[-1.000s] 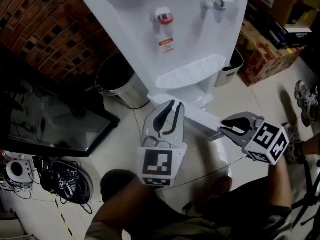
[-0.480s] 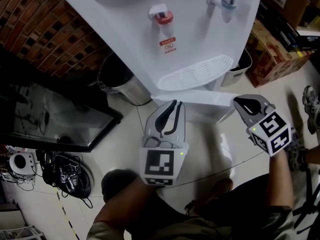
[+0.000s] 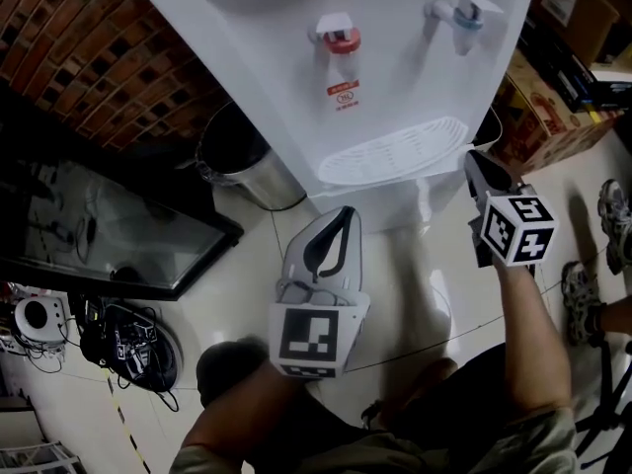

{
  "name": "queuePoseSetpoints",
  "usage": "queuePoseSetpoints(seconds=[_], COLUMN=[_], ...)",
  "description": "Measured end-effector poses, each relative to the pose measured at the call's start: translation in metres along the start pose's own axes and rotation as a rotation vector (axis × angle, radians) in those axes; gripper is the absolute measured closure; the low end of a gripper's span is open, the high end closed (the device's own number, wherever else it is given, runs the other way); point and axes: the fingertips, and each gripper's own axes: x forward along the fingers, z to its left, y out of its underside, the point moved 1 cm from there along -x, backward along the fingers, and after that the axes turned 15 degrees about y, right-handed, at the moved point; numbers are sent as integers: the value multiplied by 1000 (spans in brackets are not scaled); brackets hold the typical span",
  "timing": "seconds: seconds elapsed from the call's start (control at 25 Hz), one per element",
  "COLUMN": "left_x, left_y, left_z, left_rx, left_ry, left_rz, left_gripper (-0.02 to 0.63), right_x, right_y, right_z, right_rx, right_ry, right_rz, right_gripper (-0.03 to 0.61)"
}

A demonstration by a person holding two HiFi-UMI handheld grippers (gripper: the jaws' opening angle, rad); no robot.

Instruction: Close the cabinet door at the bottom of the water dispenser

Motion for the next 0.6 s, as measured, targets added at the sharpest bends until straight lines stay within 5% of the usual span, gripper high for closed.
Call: queuePoseSetpoints(seconds=[0.12, 0.36, 0.6], left_x=[-4, -9, -6], left_y=[-2, 1, 3], left_z=[3, 8, 5], left_rx=[-2, -6, 5], left_ry=[-13, -37, -32], left_rz=[-4, 2, 11], left_gripper=[612, 612, 612], right_x=[10, 14, 12], right_y=[-7, -12, 5], right_z=[-7, -7, -16], right_rx=[226, 413, 255], right_ry=[-24, -77, 20], right_rz=[-26, -59, 43], right_gripper=[578, 575, 578])
